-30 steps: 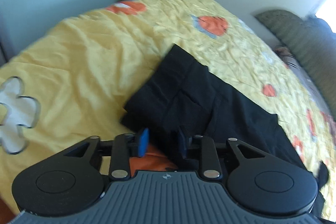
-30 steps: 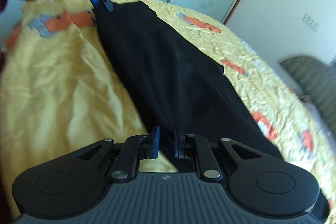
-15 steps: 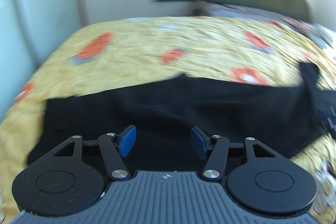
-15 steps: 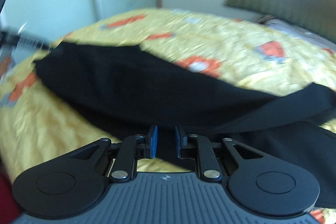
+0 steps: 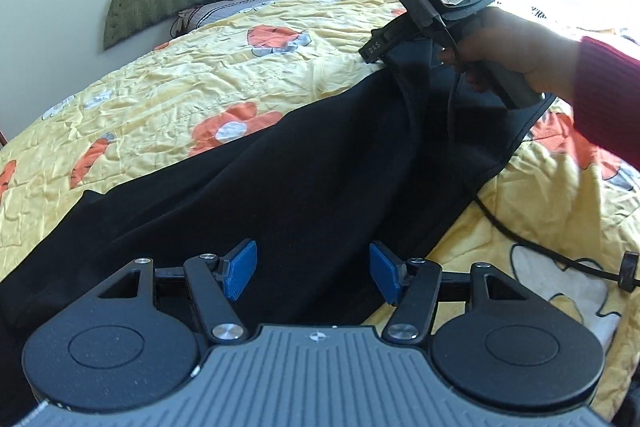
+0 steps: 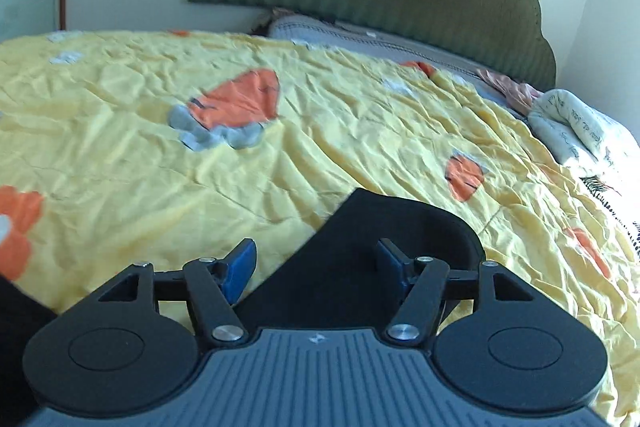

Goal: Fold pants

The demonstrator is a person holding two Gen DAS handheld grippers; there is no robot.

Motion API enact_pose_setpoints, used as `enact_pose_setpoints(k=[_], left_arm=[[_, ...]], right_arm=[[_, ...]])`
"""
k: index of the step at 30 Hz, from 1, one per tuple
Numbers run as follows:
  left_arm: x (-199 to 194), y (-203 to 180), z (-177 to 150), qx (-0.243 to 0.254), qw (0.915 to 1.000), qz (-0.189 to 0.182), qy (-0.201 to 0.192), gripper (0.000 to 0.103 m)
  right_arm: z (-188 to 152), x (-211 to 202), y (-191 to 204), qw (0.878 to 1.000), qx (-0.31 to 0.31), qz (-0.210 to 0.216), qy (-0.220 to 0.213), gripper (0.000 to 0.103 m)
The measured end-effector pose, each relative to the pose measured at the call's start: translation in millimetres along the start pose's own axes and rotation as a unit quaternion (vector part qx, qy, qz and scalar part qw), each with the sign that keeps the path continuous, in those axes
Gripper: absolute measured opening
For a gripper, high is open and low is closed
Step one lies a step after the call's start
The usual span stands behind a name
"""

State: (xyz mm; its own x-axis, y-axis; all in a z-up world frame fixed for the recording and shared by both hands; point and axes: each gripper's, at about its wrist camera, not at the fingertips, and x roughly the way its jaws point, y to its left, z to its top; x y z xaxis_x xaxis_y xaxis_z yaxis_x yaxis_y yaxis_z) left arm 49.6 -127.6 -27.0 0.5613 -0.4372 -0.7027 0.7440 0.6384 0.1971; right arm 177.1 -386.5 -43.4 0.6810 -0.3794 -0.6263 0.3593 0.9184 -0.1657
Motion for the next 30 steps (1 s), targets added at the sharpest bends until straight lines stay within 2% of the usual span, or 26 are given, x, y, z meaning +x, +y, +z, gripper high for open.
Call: enact_pose_setpoints(k=[2,3,4,7,10,14,18,20,21,22,24,26,29,30], left_arm=[[3,-2,1,0.009,0.9999,0.007,-0.007,0.066],[4,-2,3,0.012,0.9998,0.008,-0.010,0.066],[5,-2,4,0.013,0.9998,0.006,-0.012,0.066],[7,-3,7,0.018,0.9997,-0.004,-0.018,0.066],[11,-8,8,0.032,0.9991,0.009,-0.026,0.065],[17,-14,7,0.048,0.9980,0.012,-0.039,0.064],[23,-16,8,0.047,0.9980,0.014,-0.041,0.064],[24,-16,9,0.042,0.9982,0.015,-0.040,0.064],[25,-16,10,0.040,0.9983,0.016,-0.039,0.064],[25,-15,11,0.037,0.9985,0.016,-0.037,0.064],[25,-14,11,0.032,0.9987,0.014,-0.036,0.064],[26,-13,11,0.029,0.9989,0.012,-0.035,0.065],[27,-11,11,0.021,0.9992,0.008,-0.032,0.066],[27,-10,11,0.018,0.9993,0.008,-0.031,0.066]], right_arm=[[-4,13,-10,1.000,0.004,0.000,-0.002,0.058],[-7,13,-17,1.000,0.019,0.007,-0.006,0.036],[-9,11,-26,0.999,0.038,0.010,-0.008,0.018],[-21,-2,-55,0.993,0.114,0.032,-0.025,0.010],[-42,-25,-89,0.977,0.202,0.058,-0.040,0.009],[-82,-46,-133,0.939,0.323,0.112,-0.040,0.009],[-104,-41,-155,0.907,0.388,0.164,-0.031,0.010],[-107,-36,-162,0.882,0.426,0.198,-0.038,0.015],[-107,-34,-164,0.872,0.441,0.208,-0.041,0.029],[-106,-30,-165,0.863,0.456,0.214,-0.038,0.055],[-108,-24,-167,0.839,0.488,0.236,-0.042,0.075],[-110,-23,-169,0.809,0.516,0.274,-0.061,0.079],[-110,-14,-170,0.755,0.558,0.338,-0.066,0.079],[-109,-12,-170,0.743,0.567,0.348,-0.064,0.079]])
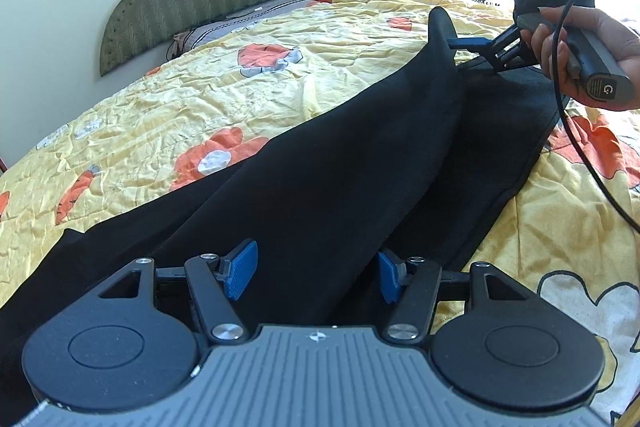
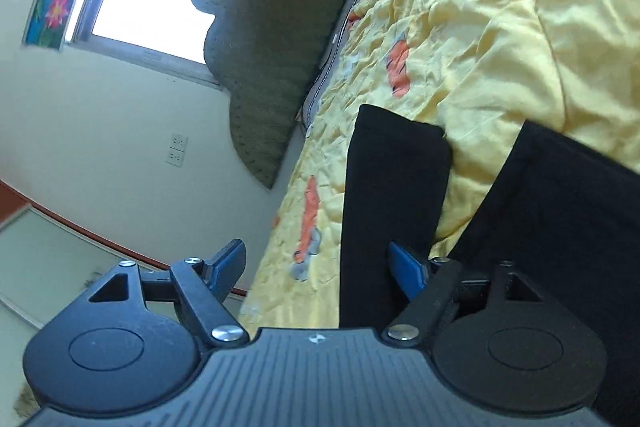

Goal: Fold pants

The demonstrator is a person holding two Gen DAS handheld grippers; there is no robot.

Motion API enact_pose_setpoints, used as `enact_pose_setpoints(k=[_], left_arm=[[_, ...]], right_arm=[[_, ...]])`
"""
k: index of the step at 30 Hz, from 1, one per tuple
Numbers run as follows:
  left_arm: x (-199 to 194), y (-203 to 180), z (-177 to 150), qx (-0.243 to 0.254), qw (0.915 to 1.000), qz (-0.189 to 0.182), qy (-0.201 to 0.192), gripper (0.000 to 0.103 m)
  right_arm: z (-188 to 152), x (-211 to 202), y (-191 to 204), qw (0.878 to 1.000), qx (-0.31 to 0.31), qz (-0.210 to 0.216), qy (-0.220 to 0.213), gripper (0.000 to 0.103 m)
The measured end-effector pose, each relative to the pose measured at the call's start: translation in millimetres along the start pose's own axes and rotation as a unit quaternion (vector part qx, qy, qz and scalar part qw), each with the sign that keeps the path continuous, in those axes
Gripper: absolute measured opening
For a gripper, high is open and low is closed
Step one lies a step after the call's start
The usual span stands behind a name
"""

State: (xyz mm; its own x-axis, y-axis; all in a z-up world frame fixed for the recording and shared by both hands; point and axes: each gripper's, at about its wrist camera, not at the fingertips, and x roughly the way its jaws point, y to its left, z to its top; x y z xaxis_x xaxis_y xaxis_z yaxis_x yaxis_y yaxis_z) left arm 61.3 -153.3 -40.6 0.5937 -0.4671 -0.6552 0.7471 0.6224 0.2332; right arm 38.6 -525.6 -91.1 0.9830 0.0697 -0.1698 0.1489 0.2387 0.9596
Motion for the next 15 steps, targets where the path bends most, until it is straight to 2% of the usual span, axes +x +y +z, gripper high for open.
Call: enact_pose_setpoints(k=[2,5,6,8,11,15], left_arm=[[0,1,0,-0.006,1.0000,-0.001,0.002,0.067],[0,2,0,-0.013,0.9999,-0.001,0.005,0.068],[0,3,0,-0.016,0.9999,-0.003,0.005,0.069],[2,6,0,-0.028,0.9995,-0.009,0.007,0.069],[5,13,2,-0.061,0.9978,-0.020,0.013,0.068],[8,22,5,-0.098,0.9947,-0.027,0.017,0.068]], right_arm=[[1,3,2,1.000,0.003,0.006,-0.006,0.079],[1,-3,7,0.998,0.007,-0.058,-0.027,0.079],[-1,-4,8,0.997,0.016,-0.077,-0.015,0.079],[-12,-7,8,0.997,0.019,-0.075,0.030,0.079],[-38,-17,21,0.993,-0.010,-0.082,0.080,0.090],[-63,-11,25,0.987,-0.017,-0.059,0.149,0.092]])
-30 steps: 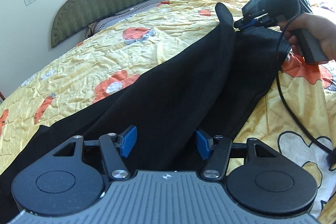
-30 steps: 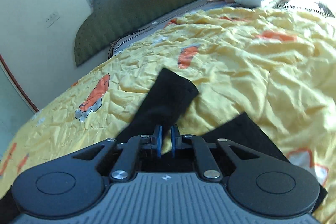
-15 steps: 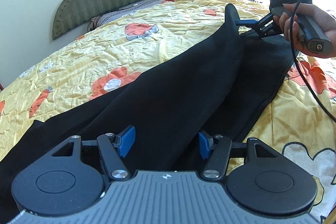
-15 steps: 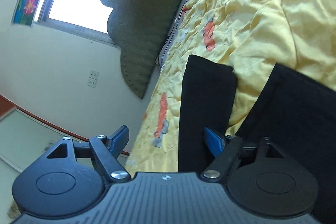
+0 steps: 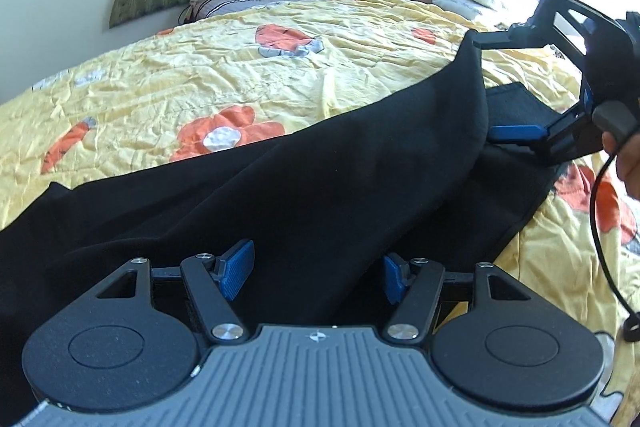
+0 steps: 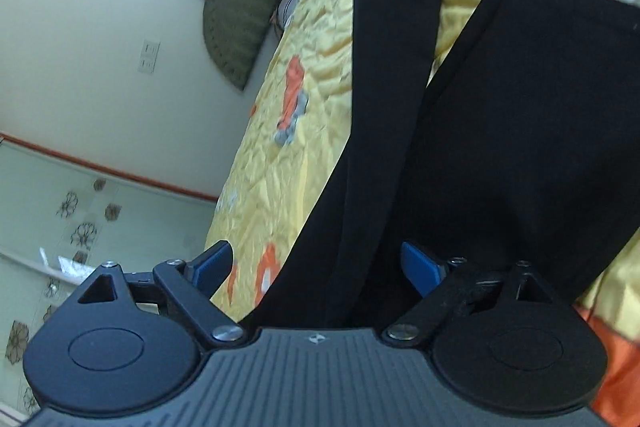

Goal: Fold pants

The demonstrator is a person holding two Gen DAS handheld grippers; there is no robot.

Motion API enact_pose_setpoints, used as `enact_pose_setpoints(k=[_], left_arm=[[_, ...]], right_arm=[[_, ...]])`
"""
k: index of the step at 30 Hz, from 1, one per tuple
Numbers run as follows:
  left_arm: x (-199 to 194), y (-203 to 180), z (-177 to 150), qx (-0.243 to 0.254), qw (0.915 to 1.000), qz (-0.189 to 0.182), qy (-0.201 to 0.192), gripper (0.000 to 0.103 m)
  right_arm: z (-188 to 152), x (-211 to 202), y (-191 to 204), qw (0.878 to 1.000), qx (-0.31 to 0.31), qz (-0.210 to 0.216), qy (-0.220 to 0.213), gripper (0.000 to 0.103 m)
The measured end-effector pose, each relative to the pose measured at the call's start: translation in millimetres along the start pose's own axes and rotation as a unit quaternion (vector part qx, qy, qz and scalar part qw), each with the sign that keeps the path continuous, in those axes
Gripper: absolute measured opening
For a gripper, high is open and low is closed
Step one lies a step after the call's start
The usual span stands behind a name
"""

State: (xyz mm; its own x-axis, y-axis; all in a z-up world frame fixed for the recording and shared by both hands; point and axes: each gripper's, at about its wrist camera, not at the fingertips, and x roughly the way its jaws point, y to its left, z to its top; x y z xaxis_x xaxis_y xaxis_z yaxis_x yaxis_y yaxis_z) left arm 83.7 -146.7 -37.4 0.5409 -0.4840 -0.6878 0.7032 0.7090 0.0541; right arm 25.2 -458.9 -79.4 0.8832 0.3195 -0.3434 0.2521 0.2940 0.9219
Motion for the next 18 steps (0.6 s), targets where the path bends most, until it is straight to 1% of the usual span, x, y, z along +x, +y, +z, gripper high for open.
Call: enact_pose_setpoints(k=[2,3,5,8,9,11,13,14,16,18], left_arm=[[-1,1,1,-0.008,1.0000,0.002,0.001,0.068],[-2,2,2,-0.009,1.0000,0.003,0.002,0.068],[-4,1,1,-0.004,0.9999,0.009,0.003,0.068],[-5,-1,-1,0.008,0.9998,0.018,0.003,0.068],[-5,-3,-1,0.010,0.9997,0.020,0.004,0.067],[-5,-6,0,0.015,0.9997,0.021,0.002,0.066],[-4,-8,0,0.018,0.9997,0.018,0.003,0.059],[-4,-9,-1,0.021,0.9996,0.017,0.003,0.058],[-4,-11,-1,0.031,0.9993,0.021,0.002,0.058],[-4,-11,0,0.028,0.9994,0.021,0.002,0.058]], right_arm=[[2,8,0,0.999,0.004,0.037,0.011,0.092],[5,10,0,0.999,0.010,0.049,0.004,0.092],[13,6,2,0.997,0.003,0.058,-0.042,0.092],[34,-3,2,0.991,-0.033,0.039,-0.120,0.092],[42,-3,0,0.989,-0.041,0.041,-0.134,0.092],[56,-1,-9,0.987,-0.026,0.030,-0.157,0.092],[67,5,-17,0.985,-0.024,0.027,-0.170,0.091],[71,8,-21,0.984,-0.019,0.021,-0.177,0.091],[79,12,-26,0.983,-0.011,0.026,-0.181,0.084],[81,6,-26,0.982,0.013,0.014,-0.189,0.086]])
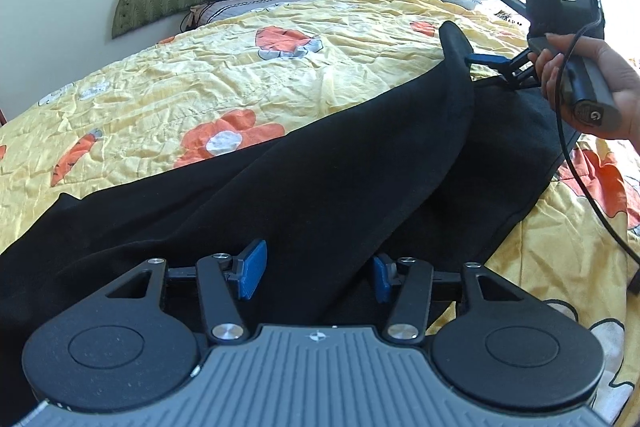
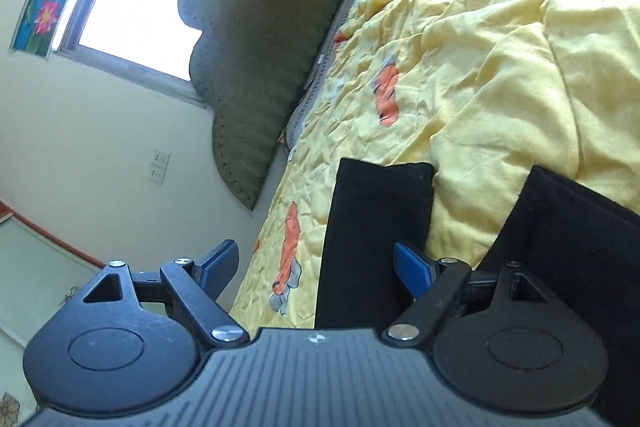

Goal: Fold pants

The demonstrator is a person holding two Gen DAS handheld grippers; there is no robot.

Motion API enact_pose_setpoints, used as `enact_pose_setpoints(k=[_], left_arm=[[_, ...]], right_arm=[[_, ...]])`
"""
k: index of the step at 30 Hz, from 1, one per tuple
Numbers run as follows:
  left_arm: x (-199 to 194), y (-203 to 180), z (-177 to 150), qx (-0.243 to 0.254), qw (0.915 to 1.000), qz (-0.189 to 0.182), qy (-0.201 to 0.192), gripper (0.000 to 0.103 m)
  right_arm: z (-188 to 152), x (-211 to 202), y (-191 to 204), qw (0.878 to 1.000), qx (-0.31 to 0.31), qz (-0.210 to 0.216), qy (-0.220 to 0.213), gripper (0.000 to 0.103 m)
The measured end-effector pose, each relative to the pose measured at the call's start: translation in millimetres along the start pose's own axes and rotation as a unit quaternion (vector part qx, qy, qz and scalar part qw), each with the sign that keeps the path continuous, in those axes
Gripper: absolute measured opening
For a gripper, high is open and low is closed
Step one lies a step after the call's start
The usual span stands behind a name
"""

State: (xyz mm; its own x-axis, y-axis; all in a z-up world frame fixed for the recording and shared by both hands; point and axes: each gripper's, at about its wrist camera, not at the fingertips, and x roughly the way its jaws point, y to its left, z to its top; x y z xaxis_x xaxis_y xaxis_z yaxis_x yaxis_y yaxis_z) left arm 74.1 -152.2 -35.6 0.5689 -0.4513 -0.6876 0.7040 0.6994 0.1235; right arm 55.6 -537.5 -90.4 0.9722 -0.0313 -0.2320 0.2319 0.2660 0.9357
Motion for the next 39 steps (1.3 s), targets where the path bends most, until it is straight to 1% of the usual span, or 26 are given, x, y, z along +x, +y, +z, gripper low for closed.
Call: enact_pose_setpoints(k=[2,3,4,7,9,10,11,13,15,16,18,19,20,22,24,25,26,27,28,29,30,33,34,35,37,39], left_arm=[[1,4,1,-0.016,0.9999,-0.003,0.001,0.058],[2,7,2,-0.029,0.9996,-0.006,0.003,0.058],[4,11,3,-0.042,0.9990,-0.010,0.004,0.058],[7,23,7,-0.085,0.9961,-0.023,0.007,0.058],[8,28,9,-0.106,0.9938,-0.031,0.010,0.058],[8,29,10,-0.111,0.9932,-0.033,0.011,0.058],[8,28,10,-0.112,0.9931,-0.032,0.012,0.058],[7,25,10,-0.104,0.9941,-0.027,0.012,0.058],[5,21,9,-0.090,0.9957,-0.019,0.012,0.058],[4,19,8,-0.084,0.9962,-0.016,0.012,0.058],[3,16,6,-0.074,0.9972,-0.011,0.010,0.058],[3,15,5,-0.068,0.9976,-0.009,0.009,0.058],[3,13,5,-0.064,0.9979,-0.007,0.008,0.058],[3,11,5,-0.056,0.9984,-0.007,0.007,0.058],[2,9,4,-0.050,0.9987,-0.010,0.005,0.054],[1,8,4,-0.047,0.9988,-0.011,0.004,0.051],[1,7,3,-0.042,0.9990,-0.011,0.002,0.050],[0,5,3,-0.037,0.9992,-0.011,0.000,0.046],[0,3,3,-0.033,0.9994,-0.011,-0.002,0.041],[-1,2,2,-0.028,0.9996,-0.010,-0.003,0.037],[-1,0,2,-0.022,0.9997,-0.010,-0.005,0.028],[-3,-2,2,-0.017,0.9997,-0.006,-0.015,0.018],[-4,-1,2,-0.022,0.9995,-0.003,-0.021,0.018],[-5,1,3,-0.030,0.9991,0.001,-0.028,0.017],[-10,8,6,-0.060,0.9970,0.010,-0.047,0.013],[-26,17,8,-0.096,0.9914,0.014,-0.087,0.012]], right_arm=[[-3,-9,4,1.000,0.012,-0.016,0.001,0.086],[-7,-13,5,0.999,0.017,-0.027,0.016,0.086],[-12,-18,6,0.998,0.019,-0.032,0.044,0.086],[-35,-23,13,0.993,-0.009,-0.018,0.118,0.086],[-49,-22,19,0.986,-0.024,-0.008,0.168,0.087],[-52,-18,21,0.982,-0.026,0.004,0.188,0.088],[-54,-14,22,0.980,-0.022,0.017,0.197,0.088],[-50,-6,24,0.982,-0.013,0.036,0.184,0.088],[-41,-2,30,0.986,-0.031,0.054,0.157,0.088],[-36,0,32,0.988,-0.044,0.049,0.138,0.088],[-24,8,34,0.992,-0.075,0.015,0.099,0.088],[-19,12,32,0.993,-0.081,0.003,0.090,0.088],[-14,19,26,0.994,-0.076,-0.009,0.083,0.088],[-5,26,14,0.996,-0.060,-0.013,0.072,0.085],[1,29,9,0.997,-0.052,-0.021,0.058,0.077],[3,31,9,0.996,-0.054,-0.032,0.055,0.064],[4,33,9,0.996,-0.060,-0.047,0.053,0.054],[3,37,9,0.994,-0.068,-0.067,0.053,0.031],[4,40,7,0.993,-0.072,-0.082,0.056,0.013],[3,42,5,0.992,-0.070,-0.090,0.057,0.008],[3,38,1,0.992,-0.065,-0.089,0.054,0.006],[3,25,4,0.993,-0.076,-0.082,0.036,0.004],[5,22,8,0.994,-0.079,-0.074,0.033,0.004],[8,18,15,0.995,-0.081,-0.060,0.028,0.004],[15,7,37,0.996,-0.089,-0.015,0.013,0.004],[20,-13,66,0.992,-0.117,0.043,-0.016,0.004]])
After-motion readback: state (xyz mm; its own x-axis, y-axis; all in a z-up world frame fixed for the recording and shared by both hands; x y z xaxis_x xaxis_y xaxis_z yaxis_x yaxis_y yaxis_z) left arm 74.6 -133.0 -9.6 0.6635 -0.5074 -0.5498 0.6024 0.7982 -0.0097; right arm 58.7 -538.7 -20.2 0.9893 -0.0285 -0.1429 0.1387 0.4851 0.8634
